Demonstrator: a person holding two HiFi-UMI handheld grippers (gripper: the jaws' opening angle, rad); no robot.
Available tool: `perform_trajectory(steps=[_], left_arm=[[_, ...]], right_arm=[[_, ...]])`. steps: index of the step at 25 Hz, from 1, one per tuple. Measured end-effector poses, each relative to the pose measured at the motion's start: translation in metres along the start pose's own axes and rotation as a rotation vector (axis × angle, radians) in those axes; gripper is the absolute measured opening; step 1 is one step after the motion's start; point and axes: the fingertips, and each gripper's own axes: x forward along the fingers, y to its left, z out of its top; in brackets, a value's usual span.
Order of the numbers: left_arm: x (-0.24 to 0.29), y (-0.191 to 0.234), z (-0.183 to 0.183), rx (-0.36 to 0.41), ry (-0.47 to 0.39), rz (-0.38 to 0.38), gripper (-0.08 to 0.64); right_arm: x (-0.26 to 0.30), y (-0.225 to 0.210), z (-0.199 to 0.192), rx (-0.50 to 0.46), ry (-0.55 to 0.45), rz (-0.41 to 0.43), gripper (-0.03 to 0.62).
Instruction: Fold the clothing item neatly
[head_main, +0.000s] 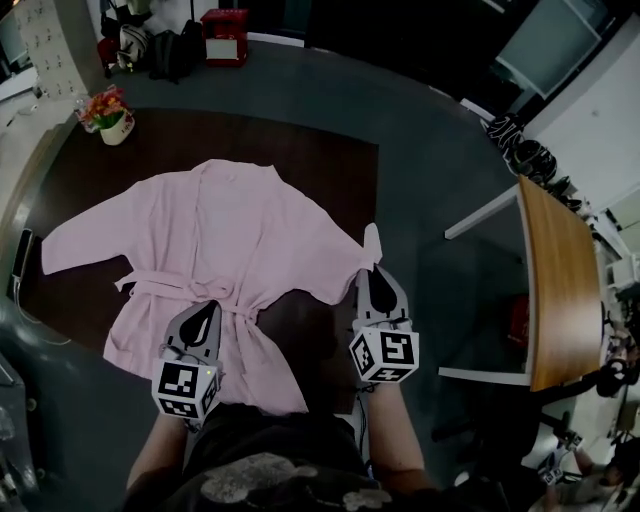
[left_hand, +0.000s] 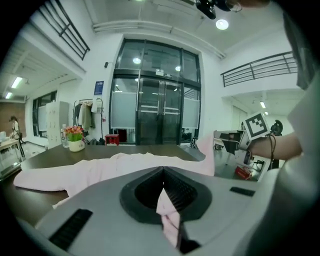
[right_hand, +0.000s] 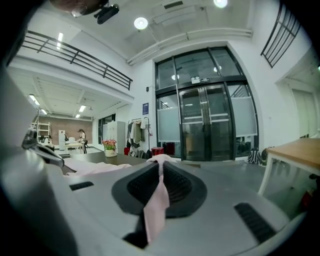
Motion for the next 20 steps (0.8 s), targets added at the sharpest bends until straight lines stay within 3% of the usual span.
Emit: perform_trajectory(steps=[2,6,11,16,20], left_arm=[[0.003,0.021,-0.003,-0.006,0.005,-0.010,0.010],[0.011,0.047,-0.007,0.090,0.020,-0.057,0.009],[0.015,0.071,-0.008,0.076,0.031,-0.143,0.009],[0.014,0.088,-0.009,0.110,0.034,-0.142,0.009],[0.005,0.085,-0.011,0.093,0.035,-0.128,0.010]], right_arm=[[0.008,0.016,0.001,0.019,0.012,-0.012,0.017],[0.021,0.051,-0.006,0.049,0.041,-0.034,0.017],[0.033,0.101,-0.018,0.067,0.072,-0.036,0.017],[0.036,0.136,-0.032,0.070,0.107,-0.009,0.017],[0.031,0.144,-0.038,0.087,0.109,0.023,0.017]])
